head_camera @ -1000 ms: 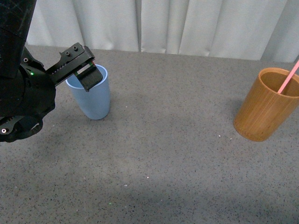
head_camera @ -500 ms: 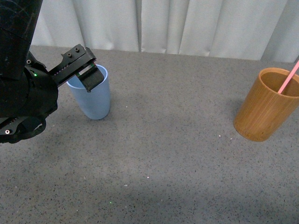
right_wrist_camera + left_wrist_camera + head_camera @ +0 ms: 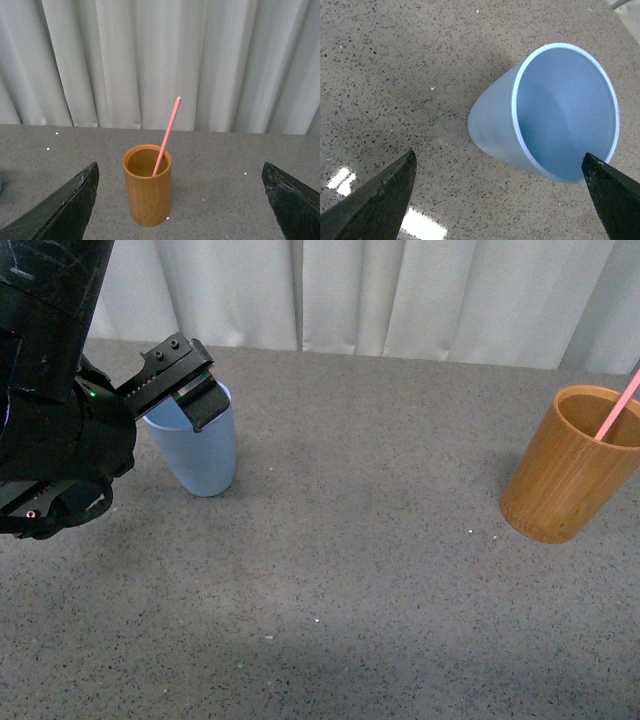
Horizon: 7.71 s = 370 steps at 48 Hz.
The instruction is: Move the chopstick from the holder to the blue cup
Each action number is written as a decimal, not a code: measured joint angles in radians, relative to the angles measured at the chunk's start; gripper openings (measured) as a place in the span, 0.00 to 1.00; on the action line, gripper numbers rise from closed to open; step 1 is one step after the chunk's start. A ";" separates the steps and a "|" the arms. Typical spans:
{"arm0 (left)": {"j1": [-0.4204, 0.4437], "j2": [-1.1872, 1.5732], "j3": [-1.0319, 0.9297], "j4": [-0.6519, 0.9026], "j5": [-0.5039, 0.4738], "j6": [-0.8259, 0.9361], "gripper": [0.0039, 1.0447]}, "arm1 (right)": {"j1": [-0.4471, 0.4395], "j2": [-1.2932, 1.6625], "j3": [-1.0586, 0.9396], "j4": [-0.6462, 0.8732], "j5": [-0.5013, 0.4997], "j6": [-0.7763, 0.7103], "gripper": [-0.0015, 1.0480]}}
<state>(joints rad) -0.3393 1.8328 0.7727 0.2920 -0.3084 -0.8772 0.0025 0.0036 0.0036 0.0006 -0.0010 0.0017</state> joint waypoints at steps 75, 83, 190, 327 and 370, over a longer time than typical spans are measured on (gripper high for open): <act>0.012 -0.054 -0.043 0.063 0.068 -0.001 0.03 | 0.000 0.000 0.000 0.000 0.000 0.000 0.91; -0.008 -0.058 -0.045 0.075 0.107 -0.011 0.03 | 0.000 0.000 0.000 0.000 0.000 0.000 0.91; -0.211 0.159 0.178 -0.014 0.093 0.031 0.81 | 0.000 0.000 0.000 0.000 0.000 0.000 0.91; -0.271 0.119 0.247 -0.079 0.076 0.012 0.94 | 0.000 0.000 0.000 0.000 0.000 0.000 0.91; -0.249 0.109 0.249 -0.119 0.013 -0.047 0.94 | 0.000 0.000 0.000 0.000 0.000 0.000 0.91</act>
<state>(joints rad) -0.5888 1.9423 1.0222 0.1734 -0.2951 -0.9237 0.0025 0.0036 0.0036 0.0006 -0.0010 0.0017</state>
